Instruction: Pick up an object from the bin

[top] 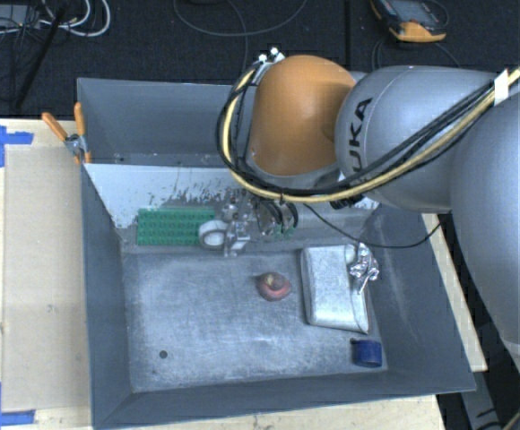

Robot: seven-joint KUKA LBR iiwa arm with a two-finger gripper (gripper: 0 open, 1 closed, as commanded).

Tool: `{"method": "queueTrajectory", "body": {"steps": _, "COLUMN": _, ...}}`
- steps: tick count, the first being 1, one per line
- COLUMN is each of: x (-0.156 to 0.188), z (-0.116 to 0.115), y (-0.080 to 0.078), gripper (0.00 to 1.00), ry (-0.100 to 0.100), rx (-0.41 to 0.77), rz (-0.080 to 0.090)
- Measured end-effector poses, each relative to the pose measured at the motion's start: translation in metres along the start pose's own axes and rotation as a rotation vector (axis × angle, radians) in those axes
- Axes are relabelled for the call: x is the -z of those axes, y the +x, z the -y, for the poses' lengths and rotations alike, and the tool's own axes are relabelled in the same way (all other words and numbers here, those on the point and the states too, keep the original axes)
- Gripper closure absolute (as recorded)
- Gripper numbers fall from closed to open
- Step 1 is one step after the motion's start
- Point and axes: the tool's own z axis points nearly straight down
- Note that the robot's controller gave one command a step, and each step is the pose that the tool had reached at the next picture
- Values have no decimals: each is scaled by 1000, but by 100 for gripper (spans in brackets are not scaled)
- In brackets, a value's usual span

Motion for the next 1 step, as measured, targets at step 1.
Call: {"method": "queueTrajectory", "body": {"steps": 1, "x": 117, "z": 10, "y": 0, "gripper": 100, "ry": 2, "rx": -79, "rz": 0}}
